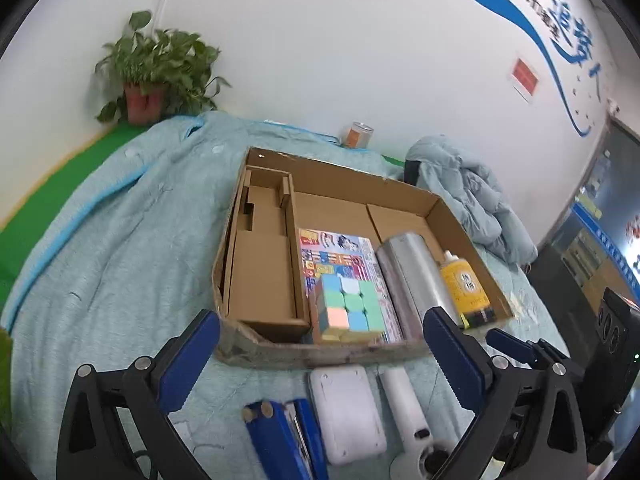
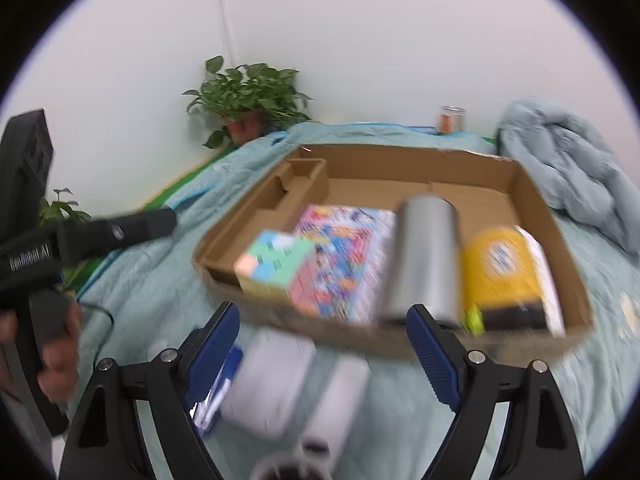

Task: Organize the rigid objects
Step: 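Open the right gripper to release the cube and withdraw, then move the right gripper toward the white handheld fan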

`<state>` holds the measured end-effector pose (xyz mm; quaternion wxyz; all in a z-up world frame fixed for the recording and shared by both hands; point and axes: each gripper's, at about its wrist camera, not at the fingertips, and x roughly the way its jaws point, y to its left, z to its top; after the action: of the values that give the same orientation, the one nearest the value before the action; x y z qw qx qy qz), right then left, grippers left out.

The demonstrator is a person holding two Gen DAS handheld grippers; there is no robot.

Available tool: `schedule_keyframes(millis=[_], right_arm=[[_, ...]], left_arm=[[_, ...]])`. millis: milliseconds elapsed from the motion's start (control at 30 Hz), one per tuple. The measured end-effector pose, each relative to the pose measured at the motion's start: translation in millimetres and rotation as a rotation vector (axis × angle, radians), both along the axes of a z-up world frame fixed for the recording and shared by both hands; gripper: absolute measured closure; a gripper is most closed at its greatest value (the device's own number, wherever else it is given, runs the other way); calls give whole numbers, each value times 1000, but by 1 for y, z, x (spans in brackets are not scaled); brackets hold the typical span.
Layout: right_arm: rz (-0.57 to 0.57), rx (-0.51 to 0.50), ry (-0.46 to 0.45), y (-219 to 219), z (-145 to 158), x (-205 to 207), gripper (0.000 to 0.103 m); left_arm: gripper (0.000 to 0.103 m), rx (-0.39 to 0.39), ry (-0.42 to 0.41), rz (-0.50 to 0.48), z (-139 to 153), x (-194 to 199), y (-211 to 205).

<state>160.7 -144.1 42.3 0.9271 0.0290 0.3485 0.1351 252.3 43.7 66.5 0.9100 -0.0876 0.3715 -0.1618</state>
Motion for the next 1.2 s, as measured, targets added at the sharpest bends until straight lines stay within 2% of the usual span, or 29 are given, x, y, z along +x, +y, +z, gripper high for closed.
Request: schedule_keyframes(millis=[67, 200, 367, 400, 467, 600, 733, 833, 933, 1000, 1033, 1133, 1200], right_arm=[[-17, -15, 17, -4, -11, -18, 17], [5, -28, 137, 5, -49, -39, 18], [18, -34, 175, 13, -68, -52, 20], [10, -22, 177, 12, -70, -51, 22], [8, 2, 199, 11, -73, -47, 45], [3, 141, 251, -8, -77, -45, 46], [-21, 416, 351, -49, -87, -55, 46], [-43, 545, 382, -77, -96, -67, 46], [-98, 519, 347, -98, -91, -82, 44], [-149, 423, 310, -108, -83, -90, 40], [-154, 377, 283, -111, -77, -94, 35], [-122, 246, 192, -105, -56, -106, 28], [-81, 175, 159, -93, -49, -112, 27]], left_arm=[[1, -8, 17, -25, -4, -18, -2], [1, -63, 99, -24, -22, -44, -2], [1, -103, 185, -17, -49, -77, -5], [1, -107, 197, -17, -52, -82, -7], [1, -105, 208, -21, -56, -91, -10], [1, -90, 195, -39, -52, -105, -22], [1, -102, 205, -74, -50, -110, -36], [1, -122, 238, -127, -54, -108, -53], [1, -152, 284, -206, -60, -103, -78], [1, -169, 312, -246, -65, -98, -93], [1, -180, 330, -264, -68, -94, -101], [2, -202, 384, -323, -77, -78, -127], [7, -177, 411, -367, -85, -66, -148]])
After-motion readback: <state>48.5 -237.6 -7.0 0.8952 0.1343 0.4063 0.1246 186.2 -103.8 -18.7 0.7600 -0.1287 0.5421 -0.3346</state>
